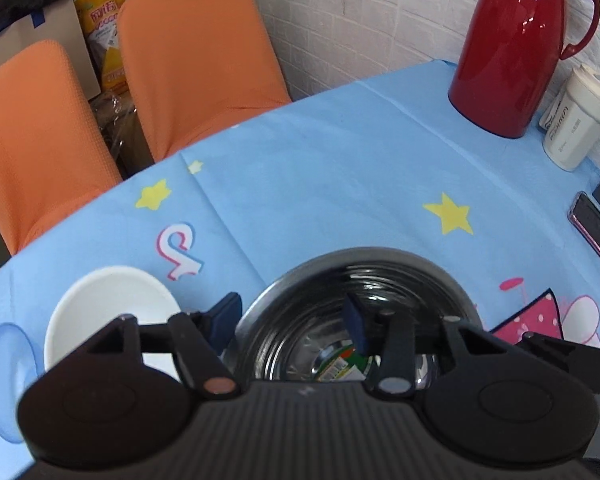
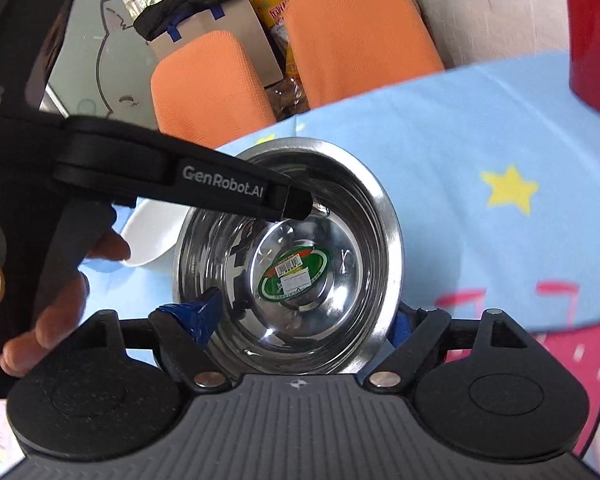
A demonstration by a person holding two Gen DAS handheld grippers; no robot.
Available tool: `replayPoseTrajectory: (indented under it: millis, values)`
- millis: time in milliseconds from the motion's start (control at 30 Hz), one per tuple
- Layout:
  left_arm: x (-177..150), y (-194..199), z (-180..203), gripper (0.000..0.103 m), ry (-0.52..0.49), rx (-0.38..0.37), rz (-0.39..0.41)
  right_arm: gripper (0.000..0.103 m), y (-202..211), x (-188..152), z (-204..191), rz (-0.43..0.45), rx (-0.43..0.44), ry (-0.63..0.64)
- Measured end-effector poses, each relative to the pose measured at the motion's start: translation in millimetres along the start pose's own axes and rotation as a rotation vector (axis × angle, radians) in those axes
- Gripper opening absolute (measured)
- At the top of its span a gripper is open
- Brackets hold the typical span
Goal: Organize plates and bowls
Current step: 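Carry the steel bowl with the right tool onto the plate stack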
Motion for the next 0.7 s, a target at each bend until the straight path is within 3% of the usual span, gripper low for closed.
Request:
replayPoseTrajectory:
  millis: [367,700]
  values:
    - [-65.3,19.3,8.2,0.044,0.088,-0.061,-0.045,0.07,12.6,-32.1,-13.2,-0.013,-0.046,0.075]
    - [-124.2,56.1,14.7,0.044,0.219,-0.097,-0.101,0.072,45.9,-78.3,-49.6,-0.037,-0.019,0.09]
Point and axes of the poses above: each gripper's, at about its wrist camera, not at the fingertips, and y roughly against the way its jaws point, z to its right, x to its top, the point moved 9 cm from there along -y, roughly the way its jaws point, and after that the axes turned 7 degrees about x, right-handed, at the moved point
